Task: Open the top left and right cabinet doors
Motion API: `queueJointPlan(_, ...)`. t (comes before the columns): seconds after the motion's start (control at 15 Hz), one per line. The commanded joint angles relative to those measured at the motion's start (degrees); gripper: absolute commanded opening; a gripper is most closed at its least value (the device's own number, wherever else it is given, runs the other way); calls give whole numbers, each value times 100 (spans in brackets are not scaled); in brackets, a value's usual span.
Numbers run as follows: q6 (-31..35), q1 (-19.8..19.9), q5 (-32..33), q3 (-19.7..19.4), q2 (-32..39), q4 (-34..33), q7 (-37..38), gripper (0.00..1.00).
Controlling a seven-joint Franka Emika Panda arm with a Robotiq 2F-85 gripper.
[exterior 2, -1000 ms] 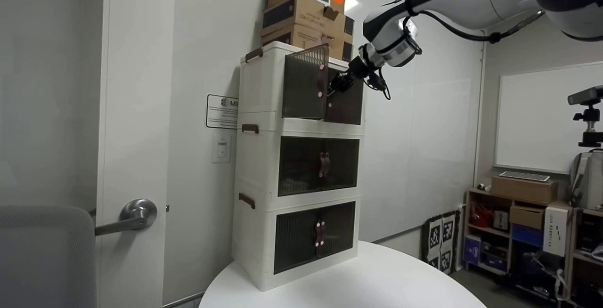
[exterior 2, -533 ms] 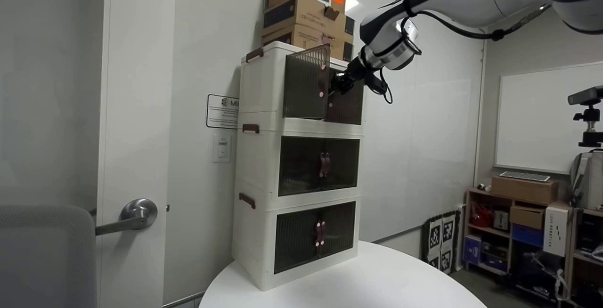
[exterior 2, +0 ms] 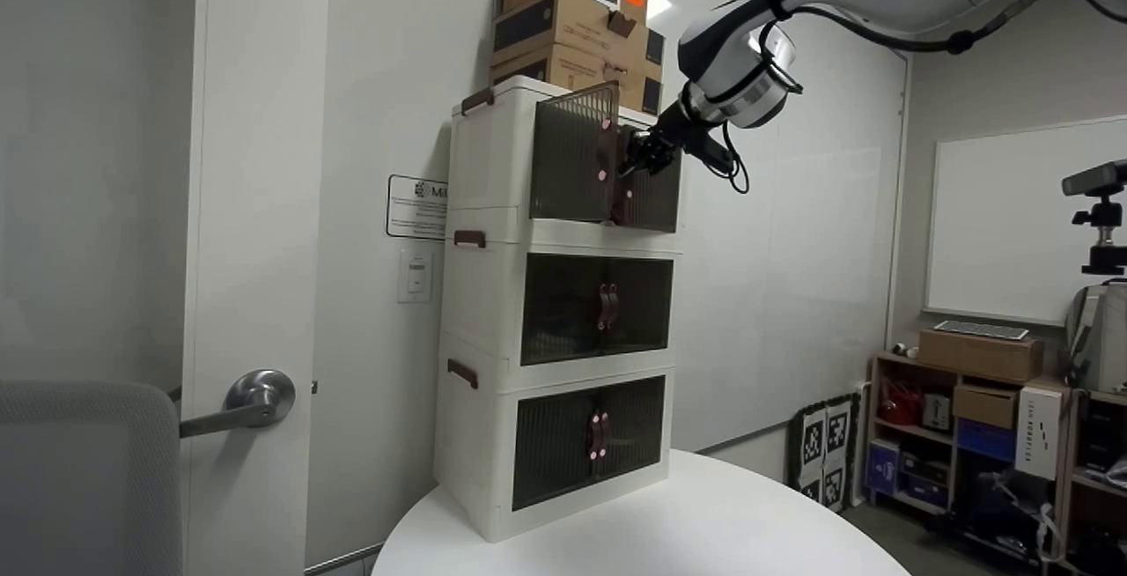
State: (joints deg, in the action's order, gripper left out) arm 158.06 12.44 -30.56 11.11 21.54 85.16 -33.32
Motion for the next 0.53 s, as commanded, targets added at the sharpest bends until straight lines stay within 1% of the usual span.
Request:
queueJointPlan(0.0,347,5,33,-247,-652,764,475,1)
queueJointPlan(0.33,469,-4,246,-469,-1161,1420,1082,1)
queueJointPlan(0.4,490,-14,348,-526,-1251,1533,1221,11)
queueJointPlan(0.47,488,-4,417,-562,-1342,1645,1326,32)
